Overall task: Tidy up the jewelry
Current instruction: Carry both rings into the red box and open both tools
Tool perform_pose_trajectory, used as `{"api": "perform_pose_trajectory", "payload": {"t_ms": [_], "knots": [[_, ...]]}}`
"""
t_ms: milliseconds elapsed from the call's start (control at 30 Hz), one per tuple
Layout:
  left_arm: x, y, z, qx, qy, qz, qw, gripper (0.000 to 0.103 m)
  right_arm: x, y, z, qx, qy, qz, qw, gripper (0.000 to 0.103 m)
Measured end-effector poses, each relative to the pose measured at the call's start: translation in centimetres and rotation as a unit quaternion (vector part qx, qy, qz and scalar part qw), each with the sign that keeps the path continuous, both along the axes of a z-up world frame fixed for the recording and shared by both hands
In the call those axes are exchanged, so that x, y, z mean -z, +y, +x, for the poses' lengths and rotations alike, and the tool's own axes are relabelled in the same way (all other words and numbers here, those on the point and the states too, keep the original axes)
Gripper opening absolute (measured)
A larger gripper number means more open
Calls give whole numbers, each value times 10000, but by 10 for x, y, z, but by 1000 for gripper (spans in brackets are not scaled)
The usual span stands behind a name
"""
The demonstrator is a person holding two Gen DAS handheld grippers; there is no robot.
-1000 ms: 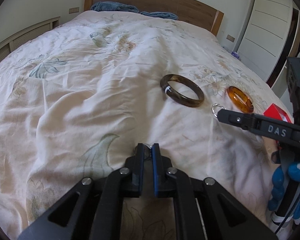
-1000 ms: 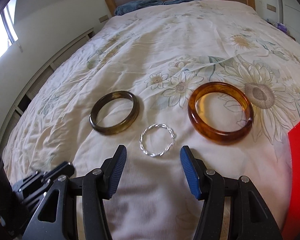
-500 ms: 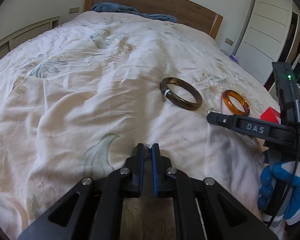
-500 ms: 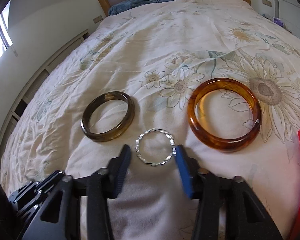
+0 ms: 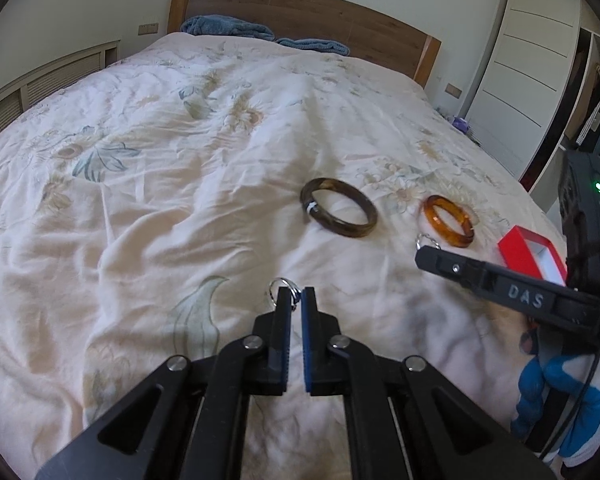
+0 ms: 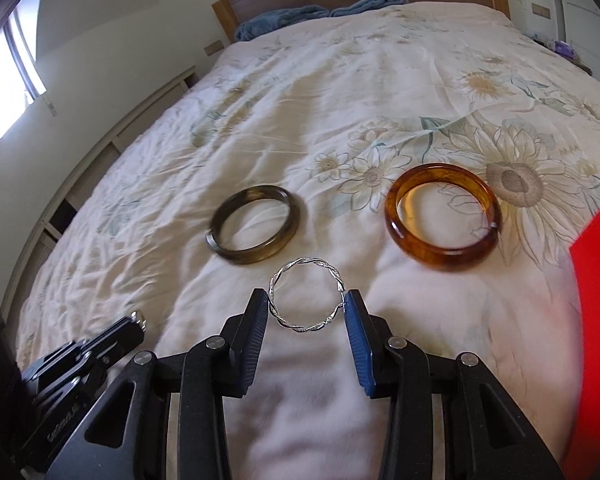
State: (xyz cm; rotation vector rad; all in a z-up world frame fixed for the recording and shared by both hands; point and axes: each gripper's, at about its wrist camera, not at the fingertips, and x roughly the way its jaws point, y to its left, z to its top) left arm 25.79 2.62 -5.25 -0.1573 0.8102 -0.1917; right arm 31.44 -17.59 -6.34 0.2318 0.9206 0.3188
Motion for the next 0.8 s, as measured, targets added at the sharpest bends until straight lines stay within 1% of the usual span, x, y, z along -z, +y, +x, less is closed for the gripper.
{"api": "perform_pose_trajectory", "payload": {"t_ms": [200,400,500,633,800], "knots": [[-22,-6,-21,34,-42,41,10000,4,-27,-9,-31,-27,-141,108,9998,39],[-46,-24,-42,190,-105,5,9998,4,-58,-27,-60,73,-331,130,9993,39],[-57,-41,-50,349,-128,-62,9993,4,-70,-44,-75,188,-417,104,9989,39],[-67,-75,-58,665,-136,-173,9975,4,-81,-76,-97,433,-472,53,9979,39],[-72,-130,-62,1161,-67,-286,9928,4,-81,-136,-129,834,-405,-115,9956,39]]}}
